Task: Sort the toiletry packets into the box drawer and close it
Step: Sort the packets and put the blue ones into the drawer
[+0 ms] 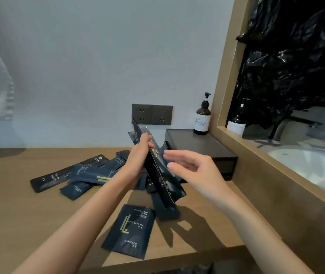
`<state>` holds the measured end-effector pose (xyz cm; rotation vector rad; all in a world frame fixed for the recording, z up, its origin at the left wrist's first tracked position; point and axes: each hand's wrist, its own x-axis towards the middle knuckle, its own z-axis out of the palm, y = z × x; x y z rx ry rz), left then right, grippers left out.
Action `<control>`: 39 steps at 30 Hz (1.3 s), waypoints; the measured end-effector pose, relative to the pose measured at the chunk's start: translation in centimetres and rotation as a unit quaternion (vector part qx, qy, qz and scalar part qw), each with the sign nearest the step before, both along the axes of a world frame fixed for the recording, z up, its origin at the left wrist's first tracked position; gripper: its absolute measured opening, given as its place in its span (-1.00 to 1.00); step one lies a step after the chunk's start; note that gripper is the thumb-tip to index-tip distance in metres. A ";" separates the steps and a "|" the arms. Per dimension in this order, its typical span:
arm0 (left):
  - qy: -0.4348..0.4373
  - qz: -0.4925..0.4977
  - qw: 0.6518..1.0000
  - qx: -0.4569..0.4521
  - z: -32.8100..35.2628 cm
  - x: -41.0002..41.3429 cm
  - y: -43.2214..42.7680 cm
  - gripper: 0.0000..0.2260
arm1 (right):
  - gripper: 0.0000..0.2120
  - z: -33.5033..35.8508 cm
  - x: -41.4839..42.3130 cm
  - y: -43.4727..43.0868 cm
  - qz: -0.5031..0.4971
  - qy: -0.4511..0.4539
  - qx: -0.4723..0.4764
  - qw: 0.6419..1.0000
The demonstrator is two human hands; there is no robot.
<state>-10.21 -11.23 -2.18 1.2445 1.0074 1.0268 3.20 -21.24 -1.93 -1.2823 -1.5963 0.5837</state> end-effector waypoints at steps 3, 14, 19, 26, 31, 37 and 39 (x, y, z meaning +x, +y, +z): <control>-0.052 -0.020 0.998 -0.017 -1.3 -1.1 -1.0 -0.71 | -0.73 -1.1 1.4 -1.5 -0.040 0.021 -0.008 0.999; -0.139 -0.088 0.983 -0.076 -5.9 -2.4 -0.1 -0.65 | -0.60 -7.5 7.8 0.2 -0.156 0.368 -0.175 0.900; -0.166 -0.099 0.976 -0.101 -7.5 -2.9 0.3 -0.68 | -0.57 -8.2 8.3 2.7 -0.141 0.487 -0.206 0.837; -0.159 -0.077 0.978 -0.109 -8.4 -3.6 1.1 -0.71 | -0.50 -8.3 7.9 4.7 -0.130 0.554 -0.183 0.802; -0.083 -0.020 0.995 -0.057 -9.1 -3.9 1.4 -0.70 | -0.49 -8.7 7.7 5.5 -0.141 0.576 -0.160 0.789; -0.041 -0.003 0.998 -0.045 -9.6 -3.5 1.5 -0.61 | -0.43 -8.4 6.9 5.5 -0.203 0.544 -0.163 0.798; -0.038 -0.007 0.999 -0.038 -9.7 -3.5 1.3 -0.61 | -0.40 -8.4 6.7 5.0 -0.213 0.537 -0.164 0.799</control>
